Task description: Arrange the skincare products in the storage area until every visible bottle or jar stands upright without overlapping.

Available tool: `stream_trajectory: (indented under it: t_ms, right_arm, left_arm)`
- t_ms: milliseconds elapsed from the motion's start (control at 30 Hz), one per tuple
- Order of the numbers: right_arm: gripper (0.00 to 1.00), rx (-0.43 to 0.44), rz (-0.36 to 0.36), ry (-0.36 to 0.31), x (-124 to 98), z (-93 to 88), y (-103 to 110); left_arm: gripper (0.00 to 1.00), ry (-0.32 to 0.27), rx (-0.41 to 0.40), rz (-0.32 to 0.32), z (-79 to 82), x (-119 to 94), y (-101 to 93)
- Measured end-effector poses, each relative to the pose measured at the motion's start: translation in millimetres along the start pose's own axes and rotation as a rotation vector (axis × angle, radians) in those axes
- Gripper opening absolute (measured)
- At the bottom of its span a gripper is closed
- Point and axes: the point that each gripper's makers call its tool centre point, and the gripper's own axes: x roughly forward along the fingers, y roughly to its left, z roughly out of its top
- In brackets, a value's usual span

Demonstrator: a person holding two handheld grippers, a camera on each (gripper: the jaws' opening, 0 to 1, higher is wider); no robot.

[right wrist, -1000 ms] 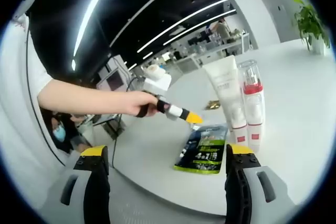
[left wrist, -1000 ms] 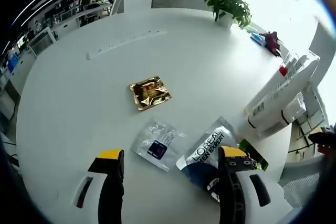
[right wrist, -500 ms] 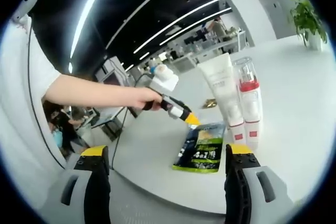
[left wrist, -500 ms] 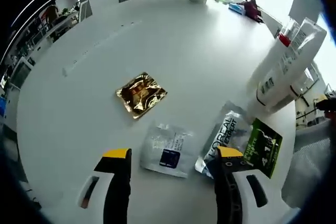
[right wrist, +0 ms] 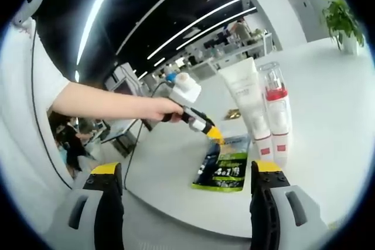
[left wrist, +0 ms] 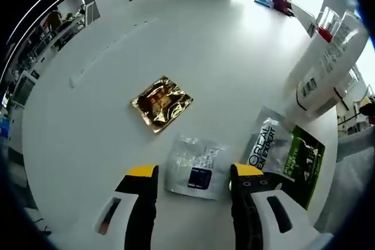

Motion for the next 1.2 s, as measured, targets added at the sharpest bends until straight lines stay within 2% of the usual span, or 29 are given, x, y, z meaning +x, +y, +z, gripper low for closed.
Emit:
stream_trajectory:
  t_ms: [167,567,800,1000,1200]
  right_arm:
    - [0.90,-0.002,-0.001,0.002,0,-0.3,0]
    - [0.90,-0.006,-0.006,-0.002,-1,0.0,-1]
    - [0.90,-0.003,0.001,-0.004,-1,0.3,0]
    - [0.90,-0.012,0.006,0.001,0,0.4,3]
    - [0.90,-0.007,0.014,0.000,0,1.7,5]
  left_arm:
    - [0.44,-0.006,0.033,-0.003,1.7,0,-8.7]
    - [0.43,0.001,0.018,0.000,-1.0,0,-1.0]
    - [0.42,-0.028,0.060,-0.004,3.1,-15,-5.6]
    - [0.42,-0.060,0.059,0.001,7.2,-31,-5.2]
    - [0.42,-0.089,0.071,-0.004,13.3,-47,-15.0]
